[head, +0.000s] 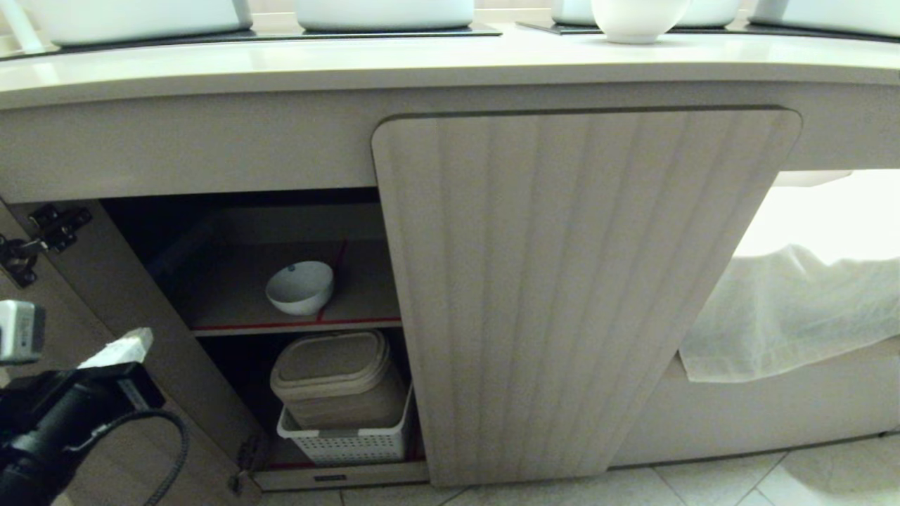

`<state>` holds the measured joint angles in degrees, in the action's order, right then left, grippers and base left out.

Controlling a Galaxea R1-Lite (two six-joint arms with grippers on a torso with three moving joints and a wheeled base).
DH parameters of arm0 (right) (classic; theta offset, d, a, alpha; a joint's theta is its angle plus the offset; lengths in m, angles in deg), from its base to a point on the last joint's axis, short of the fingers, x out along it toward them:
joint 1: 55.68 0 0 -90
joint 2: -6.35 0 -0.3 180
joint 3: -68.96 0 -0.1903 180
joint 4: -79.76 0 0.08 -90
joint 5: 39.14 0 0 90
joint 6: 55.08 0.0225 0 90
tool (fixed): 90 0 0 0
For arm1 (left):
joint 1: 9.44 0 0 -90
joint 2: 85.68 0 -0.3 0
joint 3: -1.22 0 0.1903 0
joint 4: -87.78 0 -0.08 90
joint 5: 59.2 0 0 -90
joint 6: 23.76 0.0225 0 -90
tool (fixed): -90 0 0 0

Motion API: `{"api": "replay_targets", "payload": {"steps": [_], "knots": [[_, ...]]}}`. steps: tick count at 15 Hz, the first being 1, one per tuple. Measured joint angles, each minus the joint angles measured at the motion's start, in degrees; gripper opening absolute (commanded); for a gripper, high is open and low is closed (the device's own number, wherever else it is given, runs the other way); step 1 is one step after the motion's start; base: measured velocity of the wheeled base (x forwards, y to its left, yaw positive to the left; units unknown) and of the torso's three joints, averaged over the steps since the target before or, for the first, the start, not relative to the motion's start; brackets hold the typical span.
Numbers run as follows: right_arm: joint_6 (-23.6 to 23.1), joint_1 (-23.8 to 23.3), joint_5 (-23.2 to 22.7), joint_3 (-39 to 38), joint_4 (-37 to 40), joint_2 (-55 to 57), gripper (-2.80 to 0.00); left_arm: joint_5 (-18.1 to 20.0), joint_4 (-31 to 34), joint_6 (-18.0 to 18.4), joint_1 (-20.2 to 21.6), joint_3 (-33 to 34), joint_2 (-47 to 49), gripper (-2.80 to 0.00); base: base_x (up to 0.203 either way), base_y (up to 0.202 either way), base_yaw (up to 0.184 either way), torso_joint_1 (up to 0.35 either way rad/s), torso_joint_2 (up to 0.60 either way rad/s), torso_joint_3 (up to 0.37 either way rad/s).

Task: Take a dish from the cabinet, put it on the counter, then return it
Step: Close the cabinet door

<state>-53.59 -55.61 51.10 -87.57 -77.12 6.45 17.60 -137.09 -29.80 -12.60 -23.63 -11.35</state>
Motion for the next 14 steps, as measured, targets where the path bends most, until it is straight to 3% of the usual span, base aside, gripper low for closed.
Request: {"api": "replay_targets", "payload": {"steps": [3, 6, 9, 14], "knots": [[-0.01, 0.0, 0.01, 0.0, 0.01, -0.01, -2.8, -0.16, 3.63, 1.33, 1.02, 1.2, -6.83, -2.8, 0.0, 0.0, 0.0, 0.0, 0.0, 0.0], [0.02, 0.0, 0.0, 0.0, 0.0, 0.0, -2.8, 0.56, 11.35, 2.58, 1.15, 1.43, -16.19, -2.8, 0.0, 0.0, 0.0, 0.0, 0.0, 0.0], [0.0, 0.0, 0.01, 0.0, 0.02, 0.0, -2.8, 2.28, 22.79, 2.85, 2.12, 1.48, -26.77, -2.8, 0.0, 0.0, 0.0, 0.0, 0.0, 0.0], [0.0, 0.0, 0.02, 0.0, 0.0, 0.0, -2.8, 9.96, 46.43, 3.26, 7.0, 1.48, -48.97, -2.8, 0.0, 0.0, 0.0, 0.0, 0.0, 0.0]]}}
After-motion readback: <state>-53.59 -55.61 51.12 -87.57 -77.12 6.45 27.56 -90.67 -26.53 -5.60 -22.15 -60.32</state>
